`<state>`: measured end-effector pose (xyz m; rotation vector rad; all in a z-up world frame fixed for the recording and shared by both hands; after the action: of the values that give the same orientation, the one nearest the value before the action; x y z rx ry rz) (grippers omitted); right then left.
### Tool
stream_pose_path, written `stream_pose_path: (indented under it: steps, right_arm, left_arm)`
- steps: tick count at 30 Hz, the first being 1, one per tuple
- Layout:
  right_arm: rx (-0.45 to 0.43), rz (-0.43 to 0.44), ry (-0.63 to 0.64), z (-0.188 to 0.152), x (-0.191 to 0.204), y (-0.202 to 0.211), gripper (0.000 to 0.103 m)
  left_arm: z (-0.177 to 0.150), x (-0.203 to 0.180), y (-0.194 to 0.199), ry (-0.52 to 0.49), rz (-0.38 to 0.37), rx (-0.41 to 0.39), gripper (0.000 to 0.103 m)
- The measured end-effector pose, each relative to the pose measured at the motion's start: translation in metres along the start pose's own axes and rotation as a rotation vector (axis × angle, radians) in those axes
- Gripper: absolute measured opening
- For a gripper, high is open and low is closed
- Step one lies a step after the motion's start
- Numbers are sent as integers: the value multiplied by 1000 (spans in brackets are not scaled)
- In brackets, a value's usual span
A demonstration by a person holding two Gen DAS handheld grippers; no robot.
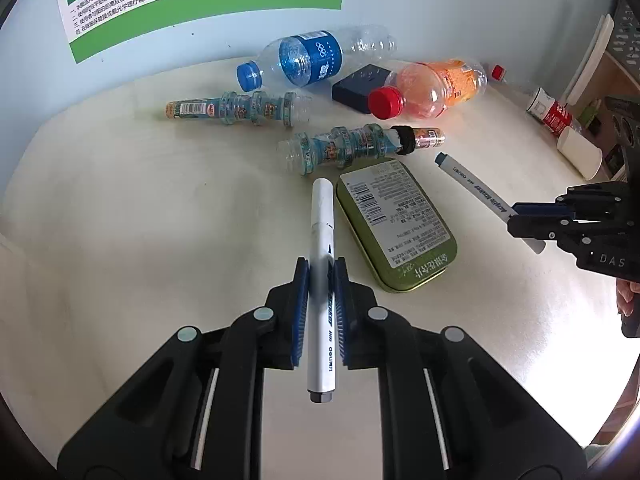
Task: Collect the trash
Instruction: 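Grasp a white marker with the right gripper while the left grasps another marker, then carry both white markers with both grippers over the teal trash bin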
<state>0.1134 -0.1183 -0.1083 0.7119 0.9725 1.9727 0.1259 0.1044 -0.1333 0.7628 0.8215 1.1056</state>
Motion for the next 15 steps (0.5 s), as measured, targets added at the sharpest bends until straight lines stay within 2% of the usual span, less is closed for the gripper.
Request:
stream_pose_path:
  steps: [4,7,11,15]
  right_arm:
    - [-33,37,2,0,1,28,13]
    - [-61,68,44,8,17,48,13]
    - [-81,105,137,23,51,63,13]
    - [-82,160,227,43,93,54,13]
  left_arm:
    - [-3,6,18,24,-10,-30,11]
    - [-10,13,35,52,0,-52,11]
    - [-24,29,58,104,41,-70,11]
    - [-47,58,88,209,115,-95,11]
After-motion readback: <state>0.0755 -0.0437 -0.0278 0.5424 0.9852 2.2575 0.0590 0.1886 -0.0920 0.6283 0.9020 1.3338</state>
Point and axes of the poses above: each gripper's, at about its wrist camera, not at the fingertips, and y roughly against the way its jaws point, x to its left, z to its top, the point moved 1 cm from there along -y, roughly the way its jaws point, and after that the axes turned 12 degrees about y, right-handed, at the moved point
